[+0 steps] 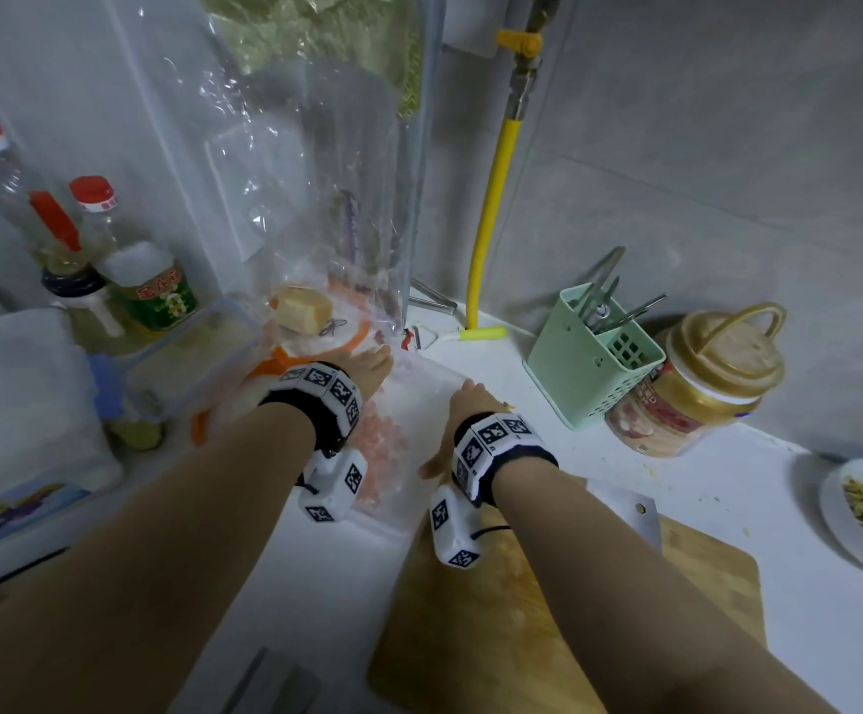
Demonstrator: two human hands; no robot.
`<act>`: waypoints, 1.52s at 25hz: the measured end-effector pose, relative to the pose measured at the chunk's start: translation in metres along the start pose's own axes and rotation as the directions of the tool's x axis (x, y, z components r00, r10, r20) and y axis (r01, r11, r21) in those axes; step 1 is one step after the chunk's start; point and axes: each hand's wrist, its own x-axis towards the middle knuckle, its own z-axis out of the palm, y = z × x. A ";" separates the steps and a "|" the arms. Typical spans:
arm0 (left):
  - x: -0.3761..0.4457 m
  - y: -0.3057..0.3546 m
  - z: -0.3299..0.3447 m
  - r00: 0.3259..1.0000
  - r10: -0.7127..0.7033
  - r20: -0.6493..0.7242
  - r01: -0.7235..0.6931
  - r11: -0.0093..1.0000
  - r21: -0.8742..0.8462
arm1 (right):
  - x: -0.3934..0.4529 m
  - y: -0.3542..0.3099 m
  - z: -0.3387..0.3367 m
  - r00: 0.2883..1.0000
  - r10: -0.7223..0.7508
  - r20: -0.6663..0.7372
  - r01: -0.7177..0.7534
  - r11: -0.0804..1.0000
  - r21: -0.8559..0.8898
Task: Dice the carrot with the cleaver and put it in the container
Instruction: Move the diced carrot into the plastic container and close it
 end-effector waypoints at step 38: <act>0.003 0.036 -0.039 0.995 0.096 0.041 -0.099 0.993 0.072 | 0.011 -0.010 -0.007 0.977 -0.210 0.031 0.212 0.973 -0.087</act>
